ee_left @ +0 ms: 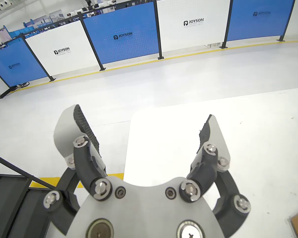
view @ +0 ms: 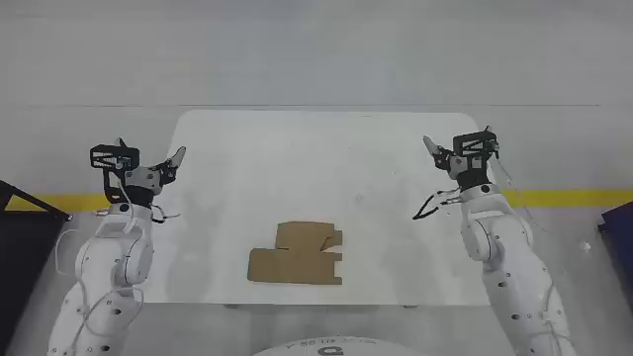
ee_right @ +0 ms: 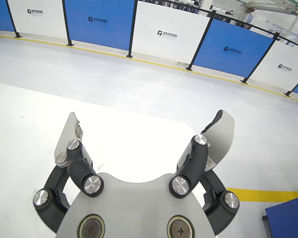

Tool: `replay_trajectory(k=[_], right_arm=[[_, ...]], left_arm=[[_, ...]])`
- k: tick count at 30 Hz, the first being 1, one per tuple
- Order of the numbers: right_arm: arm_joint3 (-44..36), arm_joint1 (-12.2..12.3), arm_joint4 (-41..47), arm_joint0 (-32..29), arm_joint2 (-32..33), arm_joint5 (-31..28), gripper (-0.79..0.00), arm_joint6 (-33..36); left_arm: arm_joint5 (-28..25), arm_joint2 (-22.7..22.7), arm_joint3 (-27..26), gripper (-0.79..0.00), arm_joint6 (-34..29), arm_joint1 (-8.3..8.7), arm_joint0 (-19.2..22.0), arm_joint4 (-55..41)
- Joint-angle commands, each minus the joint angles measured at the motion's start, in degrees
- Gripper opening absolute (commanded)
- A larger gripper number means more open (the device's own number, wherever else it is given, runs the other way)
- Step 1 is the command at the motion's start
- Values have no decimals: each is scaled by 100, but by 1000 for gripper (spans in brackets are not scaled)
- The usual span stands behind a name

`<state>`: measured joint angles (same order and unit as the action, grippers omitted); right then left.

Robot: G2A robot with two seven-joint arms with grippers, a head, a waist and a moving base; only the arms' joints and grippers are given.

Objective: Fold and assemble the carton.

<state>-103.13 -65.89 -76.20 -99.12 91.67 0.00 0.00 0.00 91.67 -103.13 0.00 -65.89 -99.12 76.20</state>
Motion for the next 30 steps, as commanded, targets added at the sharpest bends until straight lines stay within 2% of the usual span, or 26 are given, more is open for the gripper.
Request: replay_trajectory(k=[1,11,12,15,17,30], right_arm=[[0,0,0,0,0,0,0,0],[7,1,-81,-6,-14,23,0,13],[8,2,-205,-15,-45,55,0,30],[30,-24,-1299,-63,-695,169,0,185],[118,-52,-1720,-63,-1056,211,0,259],[127,-59,-1789,-68,-1149,146,0,297]], left_arm=[[0,0,0,0,0,0,0,0],[0,0,0,0,0,0,0,0],[0,0,0,0,0,0,0,0],[0,0,0,0,0,0,0,0],[0,0,0,0,0,0,0,0],[0,0,0,0,0,0,0,0]])
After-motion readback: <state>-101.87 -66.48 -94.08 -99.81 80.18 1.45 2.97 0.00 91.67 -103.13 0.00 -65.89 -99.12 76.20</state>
